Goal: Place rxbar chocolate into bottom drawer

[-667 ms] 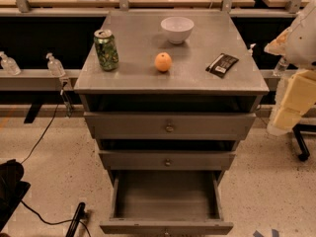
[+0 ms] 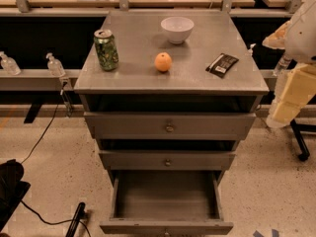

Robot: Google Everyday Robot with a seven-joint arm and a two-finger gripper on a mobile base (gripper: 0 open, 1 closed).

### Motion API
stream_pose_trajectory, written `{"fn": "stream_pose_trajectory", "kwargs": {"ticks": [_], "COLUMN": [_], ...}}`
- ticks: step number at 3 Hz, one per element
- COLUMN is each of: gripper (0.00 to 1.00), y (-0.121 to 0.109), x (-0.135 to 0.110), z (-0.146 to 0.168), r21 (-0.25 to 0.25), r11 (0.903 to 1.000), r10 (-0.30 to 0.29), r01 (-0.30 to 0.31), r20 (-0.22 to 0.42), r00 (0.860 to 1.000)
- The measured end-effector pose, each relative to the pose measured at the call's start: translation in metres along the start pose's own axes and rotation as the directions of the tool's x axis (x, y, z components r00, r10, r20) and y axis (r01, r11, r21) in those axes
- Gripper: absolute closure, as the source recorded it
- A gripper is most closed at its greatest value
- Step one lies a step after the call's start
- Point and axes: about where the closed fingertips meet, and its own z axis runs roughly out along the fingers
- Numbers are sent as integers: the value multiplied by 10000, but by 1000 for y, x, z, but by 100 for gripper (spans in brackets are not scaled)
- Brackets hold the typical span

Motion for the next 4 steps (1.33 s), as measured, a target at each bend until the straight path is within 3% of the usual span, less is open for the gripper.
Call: {"fn": "stream_pose_trajectory", "kwargs": {"ticks": [1,2,3,4], "gripper": [0,0,0,0], "y": [-61,-111,-181,-231], "x": [-22,-42,-65,-55], "z": [24,53,86,102], "r21": [129,-19,314,985], "r11": [9944,9898,9982,9896], "r10": [-1052,-1378,-600,435], "r01": [1044,1428,516,-1047], "r20": [1176,2481,4206,4887], "r00": [9875,9589,9052,8714]}}
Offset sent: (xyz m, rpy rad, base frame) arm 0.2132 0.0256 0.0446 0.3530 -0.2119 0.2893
